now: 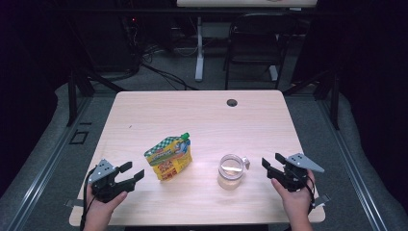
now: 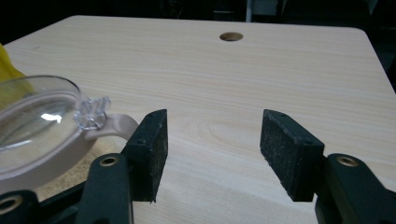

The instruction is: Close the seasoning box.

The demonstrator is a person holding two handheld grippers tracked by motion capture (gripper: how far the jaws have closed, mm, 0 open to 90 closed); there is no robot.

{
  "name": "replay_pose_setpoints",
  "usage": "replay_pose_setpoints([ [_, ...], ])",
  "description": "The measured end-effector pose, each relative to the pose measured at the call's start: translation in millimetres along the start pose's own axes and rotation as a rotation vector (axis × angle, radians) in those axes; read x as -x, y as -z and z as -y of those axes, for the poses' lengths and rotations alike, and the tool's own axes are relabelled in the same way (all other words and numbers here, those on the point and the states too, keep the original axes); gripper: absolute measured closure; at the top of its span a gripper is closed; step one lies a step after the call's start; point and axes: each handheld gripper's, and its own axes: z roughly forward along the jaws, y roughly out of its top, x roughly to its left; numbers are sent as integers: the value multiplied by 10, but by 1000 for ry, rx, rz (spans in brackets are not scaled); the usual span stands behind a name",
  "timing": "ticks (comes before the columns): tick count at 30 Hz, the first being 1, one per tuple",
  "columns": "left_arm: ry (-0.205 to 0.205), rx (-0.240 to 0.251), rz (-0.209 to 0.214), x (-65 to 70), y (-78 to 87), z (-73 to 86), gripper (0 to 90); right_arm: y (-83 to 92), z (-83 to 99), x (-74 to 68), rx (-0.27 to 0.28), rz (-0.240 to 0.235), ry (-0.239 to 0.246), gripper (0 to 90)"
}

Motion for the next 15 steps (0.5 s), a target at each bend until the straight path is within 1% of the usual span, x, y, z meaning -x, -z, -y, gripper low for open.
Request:
replay_pose_setpoints([
  [4,27,-1,-23,-118,1,59,386,-42,47,43,-32,19,-1,415],
  [6,37,-14,-41,-171,3,88,386,-62,65,60,-38,22,-9,413],
  [7,36,-16,-46,-200,-2,104,386,-69,71,73,-46,27,-9,411],
  [9,52,-20,-61,-246,-11,130,386,-84,87,94,-57,38,-8,408],
  [10,60,-18,-62,-271,-17,142,386,-94,98,102,-59,39,-16,407],
  [12,68,-35,-77,-315,-21,157,386,-110,115,122,-70,43,-18,405],
  [13,76,-32,-84,-334,-32,168,385,-118,123,133,-82,46,-18,403],
  [15,82,-42,-94,-373,-46,185,383,-148,147,151,-87,49,-30,401],
])
